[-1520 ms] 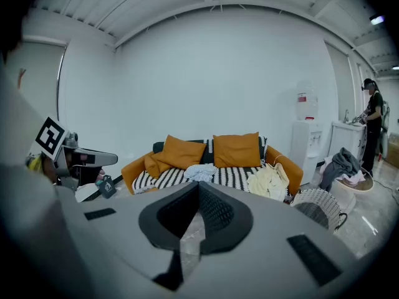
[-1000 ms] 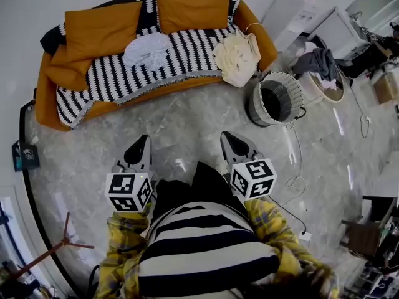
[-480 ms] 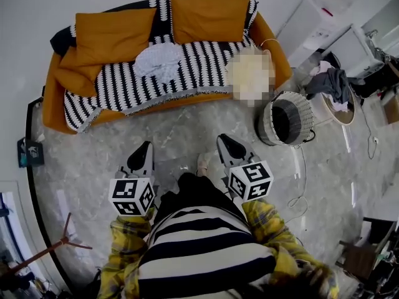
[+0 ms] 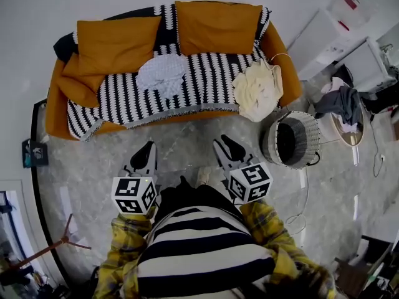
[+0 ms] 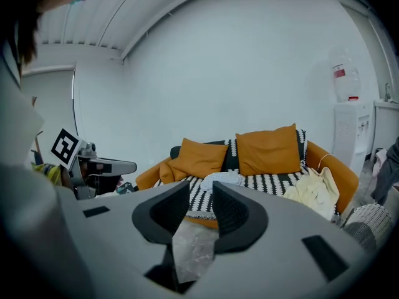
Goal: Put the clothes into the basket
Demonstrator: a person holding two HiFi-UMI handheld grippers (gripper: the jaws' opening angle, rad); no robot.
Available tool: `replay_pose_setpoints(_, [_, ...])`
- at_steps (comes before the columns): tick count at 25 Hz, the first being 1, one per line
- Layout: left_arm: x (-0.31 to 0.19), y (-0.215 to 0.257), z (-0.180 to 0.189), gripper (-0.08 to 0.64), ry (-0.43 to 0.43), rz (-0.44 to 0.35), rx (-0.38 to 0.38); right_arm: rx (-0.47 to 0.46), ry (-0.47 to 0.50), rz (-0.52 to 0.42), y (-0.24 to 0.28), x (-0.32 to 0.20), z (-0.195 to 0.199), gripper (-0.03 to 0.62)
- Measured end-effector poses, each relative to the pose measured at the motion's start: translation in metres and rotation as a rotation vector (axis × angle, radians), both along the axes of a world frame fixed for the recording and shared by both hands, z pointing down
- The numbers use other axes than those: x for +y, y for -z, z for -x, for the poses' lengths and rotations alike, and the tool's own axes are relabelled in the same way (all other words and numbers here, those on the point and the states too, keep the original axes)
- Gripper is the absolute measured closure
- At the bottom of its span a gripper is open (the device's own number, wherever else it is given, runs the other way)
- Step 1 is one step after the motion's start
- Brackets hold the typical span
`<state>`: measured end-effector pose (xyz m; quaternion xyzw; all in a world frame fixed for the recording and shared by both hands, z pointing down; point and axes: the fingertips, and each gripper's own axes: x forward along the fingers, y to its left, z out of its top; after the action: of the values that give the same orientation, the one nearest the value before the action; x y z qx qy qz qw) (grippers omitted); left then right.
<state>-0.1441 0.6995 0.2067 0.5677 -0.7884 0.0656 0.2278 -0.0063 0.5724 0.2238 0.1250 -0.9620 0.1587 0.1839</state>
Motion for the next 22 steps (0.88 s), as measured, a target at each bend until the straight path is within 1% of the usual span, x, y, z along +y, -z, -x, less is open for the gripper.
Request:
replay_pose_setpoints(6, [-0.035, -0.01, 0.016, 0.534, 0.039, 0.014, 0.027, -0.004, 0.042, 0.02, -0.007, -0.036, 0.021, 0.485])
replay_pose_setpoints(10, [-0.061, -0.017, 0.02, 0.534, 0.05, 0.021, 0.049, 0.0, 0.089, 0.03, -0.013, -0.055, 0.034, 0.463])
replay_pose_setpoints(13, [-0.079, -0.018, 0.023, 0.534, 0.051, 0.025, 0.051, 0.003, 0.123, 0.044, -0.019, -0.066, 0.048, 0.446])
replay_pose_setpoints(17, [-0.085, -0.026, 0.031, 0.534, 0.061, 0.046, 0.058, 0.017, 0.174, 0.061, -0.031, -0.069, 0.068, 0.42])
replay_pose_setpoints(22, [-0.087, -0.038, 0.061, 0.534, 0.108, 0.068, 0.071, 0.047, 0.236, 0.06, -0.047, -0.072, 0.103, 0.399])
